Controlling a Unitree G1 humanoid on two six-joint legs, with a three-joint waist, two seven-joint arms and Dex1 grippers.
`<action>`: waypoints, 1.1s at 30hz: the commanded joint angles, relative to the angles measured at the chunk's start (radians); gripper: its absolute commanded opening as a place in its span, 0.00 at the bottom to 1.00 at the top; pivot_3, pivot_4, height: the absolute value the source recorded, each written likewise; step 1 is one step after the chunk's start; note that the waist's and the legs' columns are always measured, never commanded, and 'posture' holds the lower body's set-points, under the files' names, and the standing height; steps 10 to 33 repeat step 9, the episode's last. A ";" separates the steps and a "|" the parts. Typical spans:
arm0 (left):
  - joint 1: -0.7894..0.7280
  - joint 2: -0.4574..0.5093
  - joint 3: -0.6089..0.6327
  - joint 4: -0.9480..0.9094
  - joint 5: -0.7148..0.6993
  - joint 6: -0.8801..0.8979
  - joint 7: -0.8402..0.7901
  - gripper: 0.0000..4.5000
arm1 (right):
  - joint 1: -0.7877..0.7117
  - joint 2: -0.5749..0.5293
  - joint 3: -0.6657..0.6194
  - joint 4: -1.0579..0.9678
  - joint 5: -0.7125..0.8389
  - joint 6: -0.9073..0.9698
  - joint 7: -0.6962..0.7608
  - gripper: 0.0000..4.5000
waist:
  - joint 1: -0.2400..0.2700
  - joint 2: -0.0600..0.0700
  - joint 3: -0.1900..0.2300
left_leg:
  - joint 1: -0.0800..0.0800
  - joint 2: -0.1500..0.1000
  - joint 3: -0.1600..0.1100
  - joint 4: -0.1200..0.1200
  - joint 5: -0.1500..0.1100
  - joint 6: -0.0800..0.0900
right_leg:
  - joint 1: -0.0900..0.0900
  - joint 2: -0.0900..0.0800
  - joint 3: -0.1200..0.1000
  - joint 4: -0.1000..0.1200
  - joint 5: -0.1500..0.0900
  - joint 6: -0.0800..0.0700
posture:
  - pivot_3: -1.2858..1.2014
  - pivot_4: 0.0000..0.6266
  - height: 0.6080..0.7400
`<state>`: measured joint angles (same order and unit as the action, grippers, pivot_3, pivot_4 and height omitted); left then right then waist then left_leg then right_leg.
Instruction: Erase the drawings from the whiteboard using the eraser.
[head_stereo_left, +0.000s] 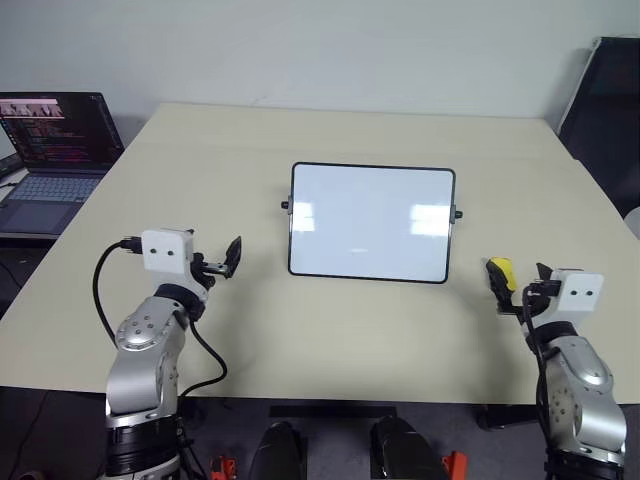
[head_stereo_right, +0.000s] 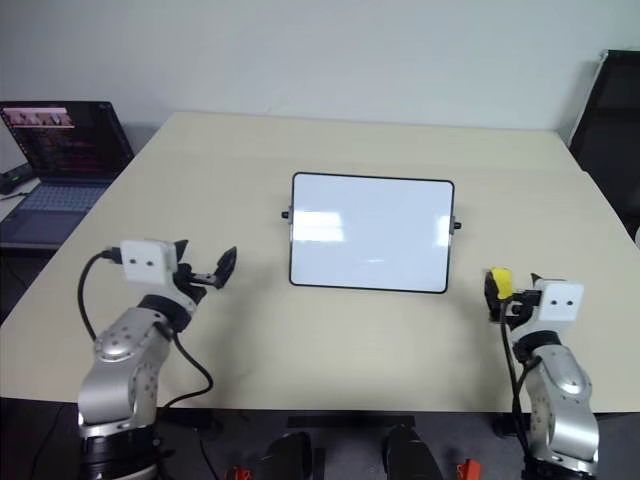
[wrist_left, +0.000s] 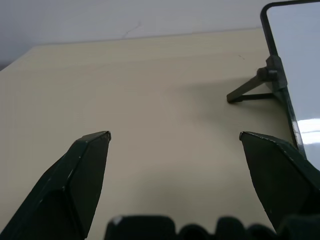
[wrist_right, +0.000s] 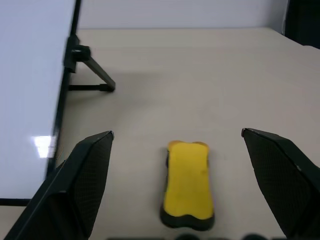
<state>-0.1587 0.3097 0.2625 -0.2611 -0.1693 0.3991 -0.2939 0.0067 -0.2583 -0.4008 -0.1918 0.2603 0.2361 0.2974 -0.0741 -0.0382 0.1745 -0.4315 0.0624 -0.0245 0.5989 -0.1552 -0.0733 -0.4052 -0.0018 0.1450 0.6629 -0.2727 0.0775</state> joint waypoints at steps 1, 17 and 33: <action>-0.021 0.006 -0.019 -0.045 0.019 -0.039 0.024 1.00 | -0.010 -0.044 -0.057 -0.015 0.032 -0.041 0.003 0.99 | -0.001 0.000 0.000 | 0.000 0.000 0.000 0.000 0.000 0.000 | 0.000 0.000 0.000 0.000 0.000 0.000 | 0.52 0.24 1.00; -0.043 0.017 -0.064 0.011 0.022 -0.058 0.011 1.00 | 0.016 -0.090 -0.087 -0.047 0.043 -0.009 -0.024 0.99 | -0.009 0.000 0.000 | 0.000 0.000 0.000 -0.001 0.000 0.000 | -0.001 0.001 0.001 0.000 0.000 0.000 | 0.52 0.24 1.00; -0.043 0.017 -0.064 0.011 0.022 -0.058 0.011 1.00 | 0.016 -0.090 -0.087 -0.047 0.043 -0.009 -0.024 0.99 | -0.009 0.000 0.000 | 0.000 0.000 0.000 -0.001 0.000 0.000 | -0.001 0.001 0.001 0.000 0.000 0.000 | 0.52 0.24 1.00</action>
